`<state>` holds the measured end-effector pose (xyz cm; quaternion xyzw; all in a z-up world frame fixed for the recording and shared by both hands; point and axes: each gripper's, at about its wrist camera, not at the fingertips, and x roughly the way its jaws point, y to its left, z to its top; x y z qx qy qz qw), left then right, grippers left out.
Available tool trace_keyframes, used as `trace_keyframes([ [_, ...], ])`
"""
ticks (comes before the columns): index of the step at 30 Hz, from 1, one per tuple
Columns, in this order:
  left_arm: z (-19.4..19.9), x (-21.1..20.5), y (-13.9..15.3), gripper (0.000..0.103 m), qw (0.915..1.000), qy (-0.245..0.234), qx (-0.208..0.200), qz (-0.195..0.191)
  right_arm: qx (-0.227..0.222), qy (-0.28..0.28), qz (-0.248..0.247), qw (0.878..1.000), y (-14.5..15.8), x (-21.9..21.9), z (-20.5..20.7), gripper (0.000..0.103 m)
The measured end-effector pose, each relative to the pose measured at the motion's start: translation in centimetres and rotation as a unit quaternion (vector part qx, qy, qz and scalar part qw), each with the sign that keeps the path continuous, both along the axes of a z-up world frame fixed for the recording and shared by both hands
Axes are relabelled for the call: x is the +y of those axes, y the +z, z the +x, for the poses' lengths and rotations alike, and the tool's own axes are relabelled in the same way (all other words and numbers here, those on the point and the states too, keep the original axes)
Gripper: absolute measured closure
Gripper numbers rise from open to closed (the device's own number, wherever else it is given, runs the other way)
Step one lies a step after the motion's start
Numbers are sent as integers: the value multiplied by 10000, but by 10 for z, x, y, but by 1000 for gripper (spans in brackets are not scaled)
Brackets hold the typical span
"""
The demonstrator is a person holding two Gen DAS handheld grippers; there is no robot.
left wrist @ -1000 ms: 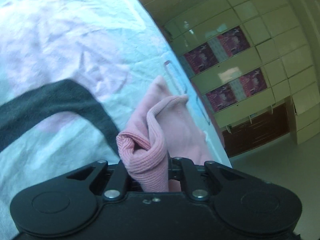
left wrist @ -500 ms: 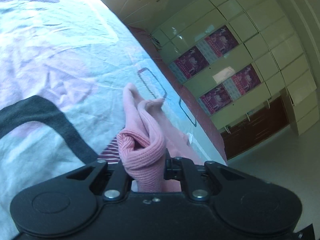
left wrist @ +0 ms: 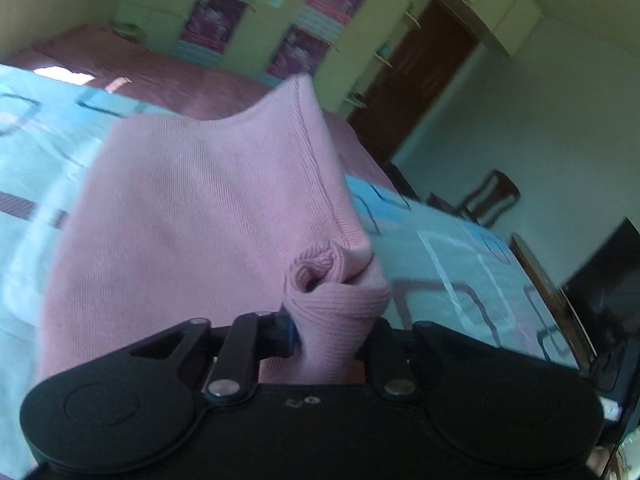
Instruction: Fold small clothes
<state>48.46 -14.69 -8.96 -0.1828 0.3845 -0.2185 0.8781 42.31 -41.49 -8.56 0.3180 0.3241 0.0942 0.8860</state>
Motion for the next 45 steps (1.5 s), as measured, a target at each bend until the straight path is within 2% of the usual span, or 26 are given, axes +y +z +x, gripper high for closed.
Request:
trace_keyframes([
  [2, 5, -31, -25, 55, 9963, -338, 717, 324, 191, 92, 150, 9997, -5, -13, 0, 99],
  [3, -1, -32, -25, 57, 9963, -415, 699, 282, 236, 65, 219, 9995, -5, -19, -1, 89],
  [4, -8, -26, -19, 56, 9975, -448, 518, 158, 163, 42, 279, 9995, -3, -23, -5, 54],
  [5, -14, -16, -10, 57, 9987, -351, 336, 168, 46, 46, 306, 9995, -1, -24, -8, 39],
  [9, -15, 39, 15, 58, 9974, 264, -313, 592, 0, 395, 703, 9967, -1, -21, -6, 41],
  [10, -8, 52, 14, 60, 9958, 389, -321, 759, 23, 503, 765, 9958, -2, -17, -4, 52],
  [11, -3, 63, 12, 63, 9949, 508, -273, 830, 97, 607, 757, 9952, -3, -10, -1, 57],
  [14, 18, 78, 3, 67, 9929, 645, -11, 997, 284, 807, 618, 9944, -7, 8, 9, 58],
  [15, 22, 82, -3, 71, 9924, 625, 69, 1062, 337, 849, 575, 9942, -11, 12, 13, 58],
  [18, 23, 87, -17, 70, 9929, 556, 141, 1038, 422, 997, 431, 9932, -17, 22, 22, 58],
  [25, 23, 97, -24, 68, 9951, 484, 114, 857, 645, 1261, -268, 9895, -28, 49, 41, 59],
  [29, 25, 102, -27, 67, 9963, 350, 120, 780, 606, 1227, -505, 9893, -29, 57, 47, 59],
  [34, 27, 103, -28, 67, 9969, 242, 122, 741, 822, 1428, -634, 9843, -40, 66, 62, 59],
  [36, 28, 104, -28, 67, 9970, 199, 119, 737, 752, 1523, -909, 9813, -37, 73, 67, 59],
  [37, 28, 104, -28, 67, 9970, 180, 116, 742, 715, 1542, -1026, 9801, -36, 76, 67, 63],
  [38, 29, 104, -27, 67, 9969, 151, 112, 759, 653, 1584, -1142, 9786, -35, 78, 67, 91],
  [40, 28, 102, -22, 69, 9964, 104, 38, 840, 526, 1598, -1142, 9791, -30, 78, 63, 94],
  [43, 21, 94, -9, 72, 9944, -61, -371, 987, 199, 1518, -1286, 9798, -11, 78, 51, 95],
  [45, 21, 83, -6, 73, 9935, -340, -439, 993, 80, 1445, -1339, 9804, -2, 75, 42, 96],
])
